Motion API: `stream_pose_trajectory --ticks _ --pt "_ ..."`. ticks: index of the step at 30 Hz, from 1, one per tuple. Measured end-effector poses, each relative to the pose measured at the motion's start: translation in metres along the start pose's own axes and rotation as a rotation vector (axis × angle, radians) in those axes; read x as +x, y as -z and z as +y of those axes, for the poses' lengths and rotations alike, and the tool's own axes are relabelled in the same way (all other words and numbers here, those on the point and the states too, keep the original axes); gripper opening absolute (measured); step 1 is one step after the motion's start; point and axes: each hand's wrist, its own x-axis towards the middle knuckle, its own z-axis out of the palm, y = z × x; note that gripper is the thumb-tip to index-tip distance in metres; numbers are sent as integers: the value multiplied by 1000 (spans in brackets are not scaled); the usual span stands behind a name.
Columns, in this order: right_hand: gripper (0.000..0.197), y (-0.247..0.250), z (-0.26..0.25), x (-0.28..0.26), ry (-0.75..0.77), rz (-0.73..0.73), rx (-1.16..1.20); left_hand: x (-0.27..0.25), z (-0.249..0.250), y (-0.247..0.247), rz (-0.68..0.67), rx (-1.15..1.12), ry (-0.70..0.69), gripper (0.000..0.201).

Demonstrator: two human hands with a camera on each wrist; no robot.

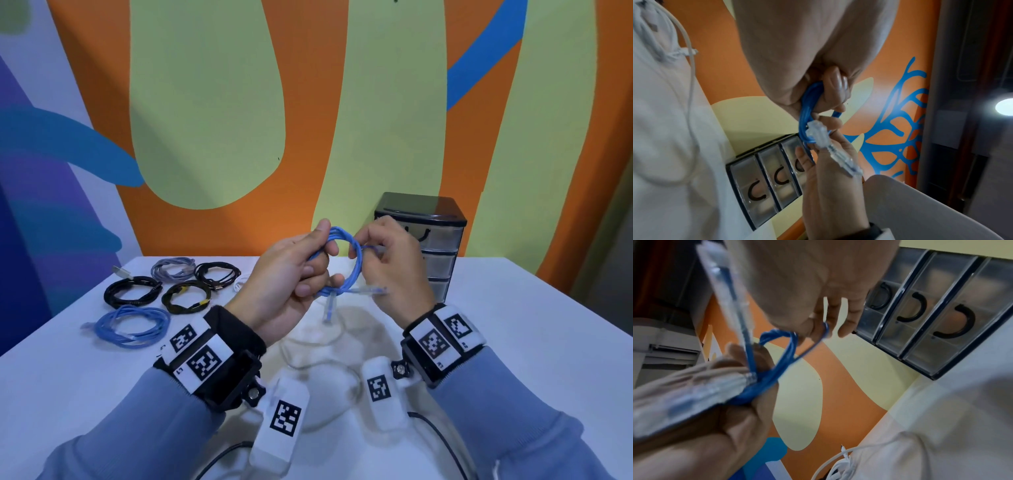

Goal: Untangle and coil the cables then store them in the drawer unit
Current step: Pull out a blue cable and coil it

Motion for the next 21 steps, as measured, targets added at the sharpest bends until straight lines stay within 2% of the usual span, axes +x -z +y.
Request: stream_pose_trajectory --ticks 2,5,7,10,13,15,18,21 --pt "35 3 -3 0 -118 -14 255 -1 1 -2 6 -20 -16 36" --pt "26 8 -20 -2 -427 -159 811 -1 5 5 13 -74 -10 36" --pt "21 9 -23 0 -499 -166 916 -1 5 6 -5 -99 6 36" --pt "16 8 -25 1 -510 -111 850 -4 2 -1 -59 -59 1 36" --pt "23 11 -23 2 -461 -58 725 -3 0 -1 -41 -41 -3 37" --pt "24 12 -22 2 -407 -72 660 -2 1 2 -23 -42 4 37" --pt "22 14 -20 3 -236 -52 450 -2 4 6 -7 -55 -16 37" --pt "19 19 -12 2 -253 -133 402 0 10 10 36 -81 -55 38"
